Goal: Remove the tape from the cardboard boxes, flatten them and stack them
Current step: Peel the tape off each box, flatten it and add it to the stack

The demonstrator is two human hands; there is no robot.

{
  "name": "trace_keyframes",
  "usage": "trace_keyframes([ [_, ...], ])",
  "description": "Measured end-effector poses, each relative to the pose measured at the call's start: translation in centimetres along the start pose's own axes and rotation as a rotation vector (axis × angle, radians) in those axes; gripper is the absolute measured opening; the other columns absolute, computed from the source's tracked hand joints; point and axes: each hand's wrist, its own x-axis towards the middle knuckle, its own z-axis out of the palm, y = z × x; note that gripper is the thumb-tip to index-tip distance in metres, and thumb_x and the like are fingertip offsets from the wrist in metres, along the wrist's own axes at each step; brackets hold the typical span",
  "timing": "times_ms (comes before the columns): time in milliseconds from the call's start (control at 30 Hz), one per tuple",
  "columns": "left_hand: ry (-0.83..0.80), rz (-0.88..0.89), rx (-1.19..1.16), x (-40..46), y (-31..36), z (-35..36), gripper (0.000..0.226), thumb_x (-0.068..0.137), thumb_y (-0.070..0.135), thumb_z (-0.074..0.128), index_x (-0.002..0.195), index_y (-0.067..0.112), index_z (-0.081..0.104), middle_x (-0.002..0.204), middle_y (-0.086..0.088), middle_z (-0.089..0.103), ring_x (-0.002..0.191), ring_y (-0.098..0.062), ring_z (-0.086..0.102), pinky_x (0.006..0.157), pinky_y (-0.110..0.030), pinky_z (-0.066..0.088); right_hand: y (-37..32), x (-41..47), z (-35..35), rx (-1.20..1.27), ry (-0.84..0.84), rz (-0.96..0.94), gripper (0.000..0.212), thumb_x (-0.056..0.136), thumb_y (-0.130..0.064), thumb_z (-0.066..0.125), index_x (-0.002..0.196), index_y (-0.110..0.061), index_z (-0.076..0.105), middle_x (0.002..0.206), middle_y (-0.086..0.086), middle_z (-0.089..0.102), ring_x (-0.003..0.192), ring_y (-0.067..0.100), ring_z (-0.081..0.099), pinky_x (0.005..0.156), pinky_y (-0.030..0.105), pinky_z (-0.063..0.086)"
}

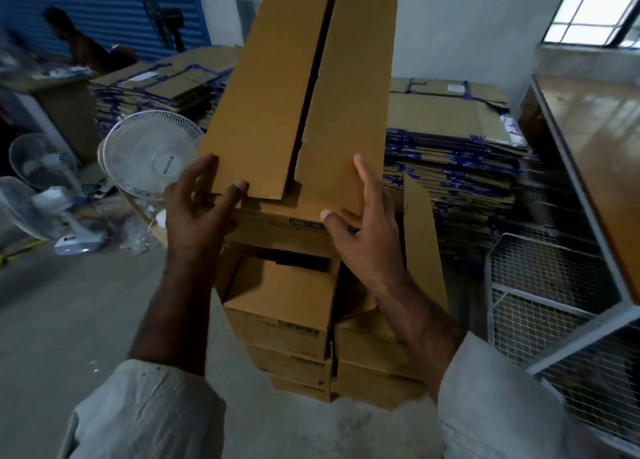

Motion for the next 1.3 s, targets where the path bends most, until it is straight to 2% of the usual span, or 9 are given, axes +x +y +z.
trace_keyframes([
  [200,-0.095,0.116,-0.010,-0.8,3.2,5.9,0.059,0.075,0.053,0.086,0.129,0.046,0.063,0.142,0.000,0.042,0.125,-0.023,0.057,0.078,-0.047,0.064,0.8,1.0,-7.0,-0.059,0.127,-0.019,0.085,0.092,-0.036,0.074,0.159,-0.045,0.022,0.145,-0.012,0.028,0.120,0.004,0.040,0.072,0.001,0.035],
  [300,-0.142,0.150,-0.064,-1.7,4.1,10.6,0.058,0.076,0.049,0.087,0.129,0.043,0.064,0.142,0.000,0.043,0.128,-0.018,0.055,0.080,-0.039,0.064,1.6,0.7,-11.3,-0.057,0.195,0.024,0.084,0.086,-0.051,0.074,0.156,-0.051,0.027,0.147,-0.013,0.030,0.122,0.007,0.043,0.087,0.019,0.042],
  [400,-0.212,0.151,-0.118,-2.8,4.1,16.4,0.060,0.070,0.057,0.089,0.125,0.047,0.066,0.140,0.003,0.047,0.129,-0.019,0.055,0.083,-0.051,0.062,2.7,-0.2,-16.1,-0.023,0.302,0.099,0.079,0.077,-0.072,0.062,0.150,-0.052,0.039,0.150,-0.008,0.036,0.128,0.009,0.045,0.097,0.026,0.041],
  [500,-0.285,0.127,-0.136,-5.1,3.6,22.6,0.063,0.065,0.066,0.088,0.123,0.051,0.066,0.137,0.009,0.044,0.130,-0.018,0.053,0.088,-0.055,0.059,4.5,-1.3,-21.5,-0.155,0.413,0.154,0.058,0.094,-0.065,0.057,0.148,-0.049,0.045,0.156,-0.005,0.038,0.133,0.007,0.043,0.095,0.023,0.035],
  [600,-0.336,0.111,-0.115,-8.5,3.3,28.0,0.063,0.064,0.067,0.086,0.122,0.053,0.065,0.133,0.012,0.045,0.127,-0.017,0.052,0.087,-0.054,0.059,6.7,-2.7,-26.6,-0.335,0.464,0.221,0.055,0.096,-0.061,0.058,0.148,-0.047,0.045,0.152,-0.004,0.047,0.133,0.008,0.042,0.096,0.027,0.034],
  [767,-0.419,0.077,-0.101,-16.2,5.1,36.9,0.063,0.072,0.046,0.088,0.130,0.036,0.065,0.131,0.001,0.048,0.116,-0.015,0.054,0.093,-0.045,0.058,9.8,-6.6,-36.4,-0.454,0.557,0.312,0.056,0.092,-0.062,0.062,0.143,-0.044,0.053,0.141,0.004,0.055,0.132,0.021,0.050,0.101,0.031,0.039],
  [900,-0.473,0.056,-0.126,-21.3,6.2,43.1,0.067,0.069,0.052,0.088,0.130,0.036,0.065,0.128,0.004,0.046,0.114,-0.019,0.056,0.088,-0.049,0.060,11.7,-8.4,-43.8,-0.480,0.564,0.347,0.055,0.090,-0.064,0.061,0.141,-0.044,0.054,0.145,-0.001,0.056,0.134,0.021,0.051,0.109,0.039,0.042],
  [1000,-0.485,0.057,-0.111,-24.2,6.6,48.0,0.075,0.058,0.071,0.080,0.126,0.046,0.062,0.127,0.006,0.045,0.112,-0.022,0.059,0.081,-0.051,0.062,14.0,-9.2,-49.0,-0.440,0.570,0.355,0.049,0.093,-0.059,0.064,0.139,-0.045,0.055,0.145,-0.004,0.056,0.134,0.018,0.050,0.107,0.035,0.040],
  [1300,-0.400,0.053,0.001,-33.6,6.3,64.7,0.073,0.060,0.079,0.070,0.125,0.049,0.057,0.123,0.005,0.041,0.113,-0.027,0.057,0.077,-0.052,0.062,24.3,-7.4,-66.3,-0.380,0.434,0.351,0.046,0.097,-0.051,0.063,0.142,-0.041,0.057,0.148,-0.004,0.053,0.137,0.016,0.047,0.098,0.026,0.034],
])
